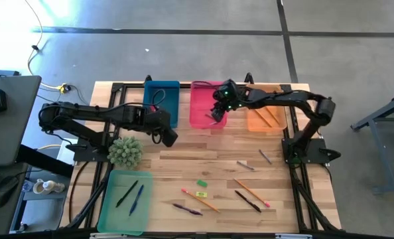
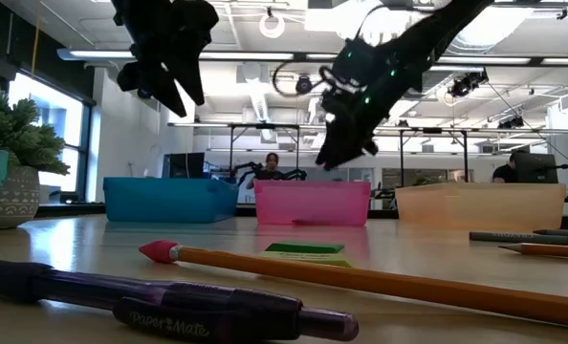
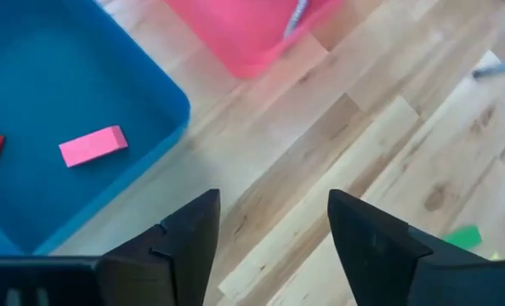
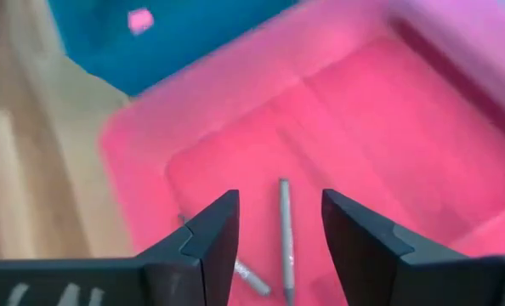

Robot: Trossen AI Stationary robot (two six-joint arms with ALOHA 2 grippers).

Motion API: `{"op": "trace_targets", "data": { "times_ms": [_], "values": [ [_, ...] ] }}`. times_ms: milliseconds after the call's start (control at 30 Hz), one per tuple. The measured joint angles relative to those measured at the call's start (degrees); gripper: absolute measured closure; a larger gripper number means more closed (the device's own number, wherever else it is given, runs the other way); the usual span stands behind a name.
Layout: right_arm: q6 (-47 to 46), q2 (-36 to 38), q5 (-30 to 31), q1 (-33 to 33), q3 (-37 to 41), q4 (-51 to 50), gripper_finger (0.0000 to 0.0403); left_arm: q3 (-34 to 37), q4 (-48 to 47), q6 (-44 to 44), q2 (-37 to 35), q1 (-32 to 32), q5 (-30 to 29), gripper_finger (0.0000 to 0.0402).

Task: Sort crayons/erasers/pens/pencils in bins
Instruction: Put the left pencil into the orange bin

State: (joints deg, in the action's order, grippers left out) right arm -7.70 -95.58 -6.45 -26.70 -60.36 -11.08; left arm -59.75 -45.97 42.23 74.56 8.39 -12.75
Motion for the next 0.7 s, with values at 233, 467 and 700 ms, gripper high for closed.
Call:
{"op": "trace_targets", "data": {
  "times_ms": [233, 467, 700],
  "values": [
    [-4.0, 9.1, 4.6, 3.1, 0.0, -6.3, 0.0256, 0.0, 2.2, -8.7, 0.0, -4.0, 1.4, 0.019],
    [-11.6, 16.7, 10.4, 9.1, 0.0, -10.4, 0.0261, 0.0, 7.4, -17.5, 0.0, -8.8, 7.8, 0.019],
    [-22.7, 18.5, 12.0, 17.6, 0.0, -12.5, 0.0261, 0.0, 9.1, -18.5, 0.0, -14.8, 8.2, 0.019]
  ]
}}
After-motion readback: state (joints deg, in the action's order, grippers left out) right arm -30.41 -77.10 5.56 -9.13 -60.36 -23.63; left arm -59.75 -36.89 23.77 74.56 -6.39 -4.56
